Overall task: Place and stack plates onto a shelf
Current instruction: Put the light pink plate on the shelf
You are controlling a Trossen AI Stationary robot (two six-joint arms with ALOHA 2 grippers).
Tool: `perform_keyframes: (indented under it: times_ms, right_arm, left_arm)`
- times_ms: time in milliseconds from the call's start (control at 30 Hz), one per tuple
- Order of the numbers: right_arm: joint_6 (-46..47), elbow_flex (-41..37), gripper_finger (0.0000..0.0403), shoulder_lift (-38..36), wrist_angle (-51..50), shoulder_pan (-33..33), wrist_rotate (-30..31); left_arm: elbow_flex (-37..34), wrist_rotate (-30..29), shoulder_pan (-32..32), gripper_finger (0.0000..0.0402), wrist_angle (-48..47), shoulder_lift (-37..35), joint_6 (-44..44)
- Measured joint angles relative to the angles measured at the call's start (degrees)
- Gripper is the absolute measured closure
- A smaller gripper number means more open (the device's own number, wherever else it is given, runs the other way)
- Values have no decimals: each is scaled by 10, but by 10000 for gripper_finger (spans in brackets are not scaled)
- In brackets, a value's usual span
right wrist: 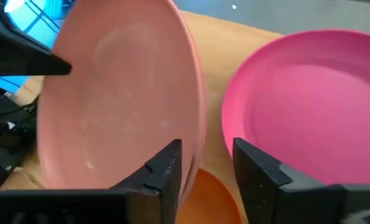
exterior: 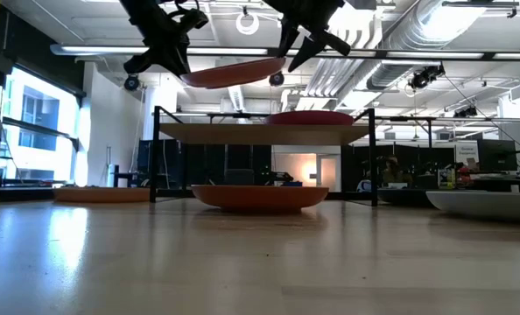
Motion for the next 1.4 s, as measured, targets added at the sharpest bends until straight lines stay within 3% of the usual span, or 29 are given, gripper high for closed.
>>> perform_keyframes:
  times_ms: [367,533,933,1400]
  right_arm:
    - [2,0,335,20,5,0,-19]
    - [6,0,391,18,4,0,-14]
    - [4,0,401,18,-16,-2,-41]
    - [12,1,403,18,-38,-36,-238]
  left_arm:
    - [0,3,0,401,10,0,0]
    - [0,3,0,399,17,0,1]
    - [0,6,0,377,29,0,40]
    - [0,58,-1,375,3,-55,91]
